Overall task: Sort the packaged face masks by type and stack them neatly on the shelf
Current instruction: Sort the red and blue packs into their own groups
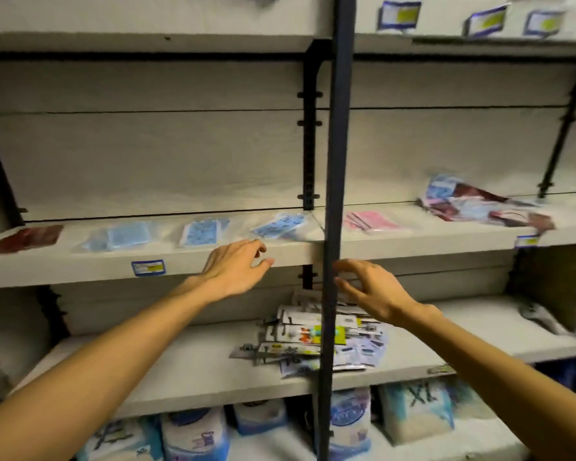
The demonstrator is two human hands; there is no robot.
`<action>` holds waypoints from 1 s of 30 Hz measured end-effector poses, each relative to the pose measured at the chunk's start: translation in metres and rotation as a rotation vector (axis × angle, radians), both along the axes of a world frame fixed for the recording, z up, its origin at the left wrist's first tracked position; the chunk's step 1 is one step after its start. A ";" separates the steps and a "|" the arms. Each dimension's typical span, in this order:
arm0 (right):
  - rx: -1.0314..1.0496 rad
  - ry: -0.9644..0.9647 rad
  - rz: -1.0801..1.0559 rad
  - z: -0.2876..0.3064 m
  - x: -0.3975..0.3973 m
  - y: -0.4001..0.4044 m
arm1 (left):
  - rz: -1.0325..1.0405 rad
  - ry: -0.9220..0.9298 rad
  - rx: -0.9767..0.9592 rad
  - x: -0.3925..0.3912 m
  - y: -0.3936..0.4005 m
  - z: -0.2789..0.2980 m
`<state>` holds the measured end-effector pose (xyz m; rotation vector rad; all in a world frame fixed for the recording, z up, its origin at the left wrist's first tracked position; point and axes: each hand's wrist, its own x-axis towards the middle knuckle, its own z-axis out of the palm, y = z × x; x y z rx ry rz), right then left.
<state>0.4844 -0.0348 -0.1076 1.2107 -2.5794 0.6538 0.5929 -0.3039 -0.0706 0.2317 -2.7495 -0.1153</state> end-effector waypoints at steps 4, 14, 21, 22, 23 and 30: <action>0.045 -0.011 -0.170 0.010 -0.033 0.082 | -0.217 -0.052 -0.034 -0.040 0.081 0.011; 0.129 0.114 -0.507 0.026 -0.146 0.220 | -0.433 -0.040 -0.239 -0.191 0.238 0.027; 0.255 0.131 -0.525 0.045 -0.256 0.286 | -0.451 -0.027 -0.207 -0.323 0.292 0.032; 0.252 0.104 -0.545 0.050 -0.271 0.293 | -0.455 -0.025 -0.206 -0.338 0.297 0.032; 0.250 0.071 -0.569 0.055 -0.286 0.299 | -0.455 -0.030 -0.210 -0.351 0.302 0.033; 0.234 0.008 -0.570 0.070 -0.356 0.329 | -0.442 -0.002 -0.216 -0.424 0.330 0.041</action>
